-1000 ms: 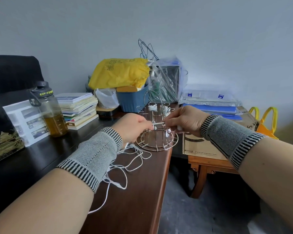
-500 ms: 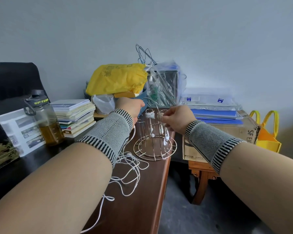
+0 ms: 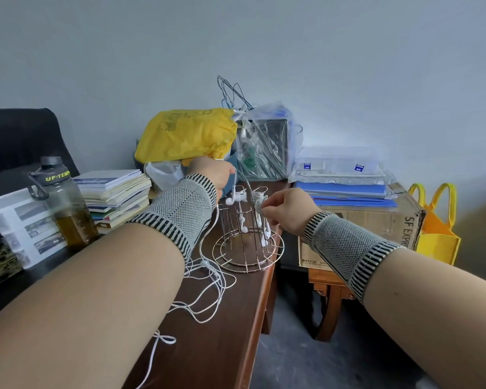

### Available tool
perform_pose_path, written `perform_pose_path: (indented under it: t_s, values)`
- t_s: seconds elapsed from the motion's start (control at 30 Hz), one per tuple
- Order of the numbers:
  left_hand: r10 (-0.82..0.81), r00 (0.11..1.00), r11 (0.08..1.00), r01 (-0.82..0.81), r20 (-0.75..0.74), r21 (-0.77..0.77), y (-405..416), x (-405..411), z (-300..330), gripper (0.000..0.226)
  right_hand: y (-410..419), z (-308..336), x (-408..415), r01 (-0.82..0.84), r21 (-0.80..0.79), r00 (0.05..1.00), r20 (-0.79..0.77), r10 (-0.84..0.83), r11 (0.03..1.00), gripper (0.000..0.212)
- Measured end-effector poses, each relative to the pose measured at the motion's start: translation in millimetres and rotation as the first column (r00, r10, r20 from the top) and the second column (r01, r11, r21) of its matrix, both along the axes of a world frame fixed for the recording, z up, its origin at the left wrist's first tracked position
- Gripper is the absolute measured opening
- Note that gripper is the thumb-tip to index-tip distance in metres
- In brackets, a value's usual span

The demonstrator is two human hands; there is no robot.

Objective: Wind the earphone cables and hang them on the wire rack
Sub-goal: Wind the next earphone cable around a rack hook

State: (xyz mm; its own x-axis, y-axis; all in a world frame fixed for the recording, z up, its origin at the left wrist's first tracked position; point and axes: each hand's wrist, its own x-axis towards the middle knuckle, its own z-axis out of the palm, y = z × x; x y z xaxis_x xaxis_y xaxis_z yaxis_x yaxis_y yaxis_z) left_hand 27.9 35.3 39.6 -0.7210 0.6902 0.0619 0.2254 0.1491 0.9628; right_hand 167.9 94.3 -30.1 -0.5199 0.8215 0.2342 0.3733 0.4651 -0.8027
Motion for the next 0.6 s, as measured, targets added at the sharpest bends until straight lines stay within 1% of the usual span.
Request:
perform_pose_path:
  t_s: [0.07, 0.17, 0.27, 0.33, 0.37, 0.43, 0.5, 0.53, 0.57, 0.6]
  values:
    - [-0.006, 1.000, 1.000, 0.005, -0.025, -0.028, 2, 1, 1, 0.035, 0, -1, 2, -0.006, -0.005, 1.000, 0.008, 0.006, 1.000, 0.008]
    - [-0.063, 0.993, 0.989, 0.049, -0.098, -0.137, 0, 3, 0, 0.036, 0, 0, 5, -0.010, -0.026, 1.000, 0.006, 0.010, 1.000, 0.011]
    - [-0.069, 0.975, 0.977, 0.023, -0.209, -0.214, 0, 6, -9, 0.036, 1, -3, 7, -0.013, -0.059, 1.000, -0.007, 0.012, 0.998, 0.012]
    - [-0.097, 0.940, 0.956, -0.004, -0.329, -0.292, -3, 9, -13, 0.028, 2, -4, 7, -0.016, -0.071, 1.000, -0.002, 0.016, 0.997, 0.011]
    - [-0.136, 0.913, 0.939, -0.004, -0.385, -0.343, -3, 8, -17, 0.027, 2, -5, 7, -0.017, -0.075, 1.000, -0.002, 0.017, 0.997, 0.011]
    - [-0.193, 0.865, 0.916, -0.010, -0.462, -0.402, -9, 10, -21, 0.021, 1, -4, 8, -0.019, -0.080, 1.000, -0.006, 0.018, 0.997, 0.011]
    - [-0.274, 0.825, 0.879, 0.006, -0.494, -0.477, -16, 19, -22, 0.014, -1, -5, 9, -0.024, -0.076, 1.000, -0.007, 0.024, 0.997, 0.011]
    - [-0.336, 0.772, 0.855, 0.009, -0.540, -0.519, -19, 21, -24, 0.021, -3, -6, 10, -0.026, -0.072, 1.000, -0.010, 0.026, 0.997, 0.012]
    - [-0.350, 0.774, 0.857, 0.038, -0.528, -0.514, -22, 22, -28, 0.028, -6, -7, 10, -0.028, -0.070, 0.999, -0.017, 0.027, 0.997, 0.013]
    - [-0.318, 0.820, 0.868, 0.049, -0.476, -0.494, -24, 22, -30, 0.029, -9, -9, 10, -0.028, -0.069, 0.999, -0.027, 0.027, 0.997, 0.014]
